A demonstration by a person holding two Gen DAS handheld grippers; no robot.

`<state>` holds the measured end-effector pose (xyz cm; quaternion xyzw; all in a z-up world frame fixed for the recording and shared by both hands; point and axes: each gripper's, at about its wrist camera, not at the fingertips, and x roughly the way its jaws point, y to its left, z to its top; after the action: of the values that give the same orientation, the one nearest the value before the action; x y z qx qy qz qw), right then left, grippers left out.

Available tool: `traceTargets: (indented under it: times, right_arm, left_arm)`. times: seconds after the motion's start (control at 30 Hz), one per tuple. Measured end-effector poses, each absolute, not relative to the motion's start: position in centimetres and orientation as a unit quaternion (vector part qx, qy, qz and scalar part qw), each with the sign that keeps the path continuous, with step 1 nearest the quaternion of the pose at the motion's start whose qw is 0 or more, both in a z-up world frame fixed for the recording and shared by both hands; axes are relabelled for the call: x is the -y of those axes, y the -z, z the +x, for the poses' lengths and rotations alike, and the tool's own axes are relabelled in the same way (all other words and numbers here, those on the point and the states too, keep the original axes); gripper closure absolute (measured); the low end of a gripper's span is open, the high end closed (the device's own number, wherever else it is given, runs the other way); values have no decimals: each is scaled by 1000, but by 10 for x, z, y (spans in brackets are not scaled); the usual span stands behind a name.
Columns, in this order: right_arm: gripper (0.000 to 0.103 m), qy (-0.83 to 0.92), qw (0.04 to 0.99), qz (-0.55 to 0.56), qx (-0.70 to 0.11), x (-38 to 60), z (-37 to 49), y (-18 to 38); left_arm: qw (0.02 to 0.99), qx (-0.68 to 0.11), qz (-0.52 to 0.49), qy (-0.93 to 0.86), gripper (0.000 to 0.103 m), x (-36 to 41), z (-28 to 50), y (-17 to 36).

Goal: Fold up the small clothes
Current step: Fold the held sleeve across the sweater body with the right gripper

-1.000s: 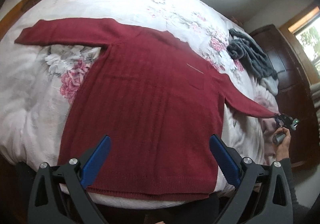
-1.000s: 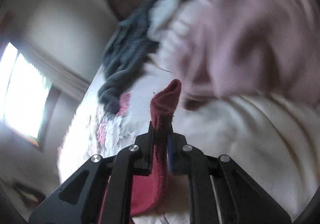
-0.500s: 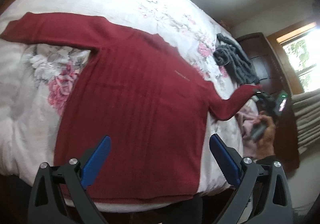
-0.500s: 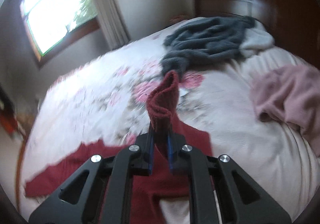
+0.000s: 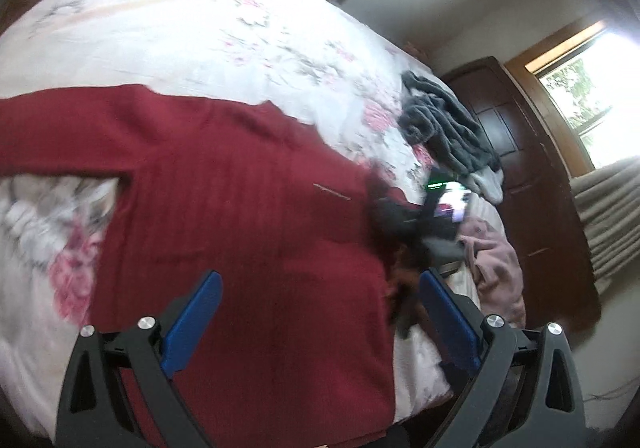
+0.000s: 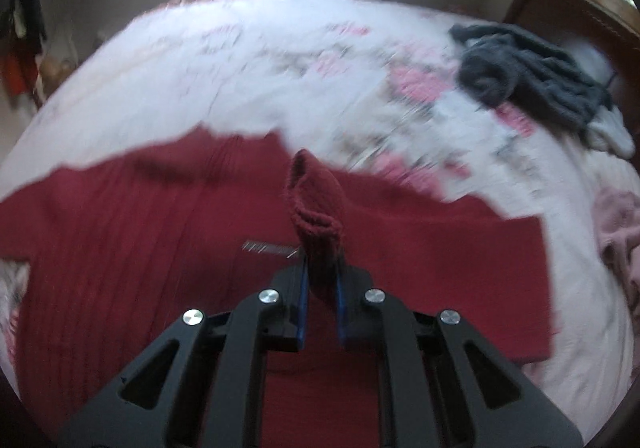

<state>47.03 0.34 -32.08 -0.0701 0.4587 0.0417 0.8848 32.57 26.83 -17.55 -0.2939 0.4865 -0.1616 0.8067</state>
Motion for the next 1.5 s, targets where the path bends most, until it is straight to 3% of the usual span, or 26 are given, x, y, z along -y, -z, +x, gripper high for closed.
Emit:
traceTargets:
  times: [0.07, 0.23, 0.3, 0.63, 0.9, 0.93, 0.97, 1.03, 1.2, 1.5]
  right_arm:
    - [87, -56, 874, -77, -477, -15, 474, 340]
    - [50, -83, 884, -41, -458, -2, 441, 337]
    - [45, -77, 897, -7, -435, 21, 407, 324]
    - [40, -14, 913, 66, -402, 88, 265, 346]
    - [36, 10, 903, 114, -413, 108, 255, 386]
    - [34, 8, 904, 110, -413, 106, 256, 387]
    - [33, 7, 904, 106, -413, 105, 257, 387]
    - [33, 7, 905, 108, -412, 105, 256, 387]
    - [33, 7, 904, 108, -413, 105, 256, 388]
    - [33, 9, 905, 103, -413, 106, 255, 390]
  left_arm:
    - [789, -494, -318, 178, 4, -264, 342, 186]
    - [725, -517, -397, 222, 4, -245, 395, 233]
    - [694, -532, -423, 237, 4, -233, 420, 258]
    - [617, -608, -447, 223, 4, -148, 524, 370]
    - [632, -615, -426, 202, 6, -129, 558, 384]
    - [631, -619, -422, 203, 16, -127, 561, 385]
    - [628, -627, -412, 203, 54, -125, 562, 386]
    - [629, -643, -395, 189, 87, -124, 564, 389]
    - [653, -630, -373, 195, 94, -131, 567, 368]
    - [742, -544, -319, 228, 95, -189, 587, 243]
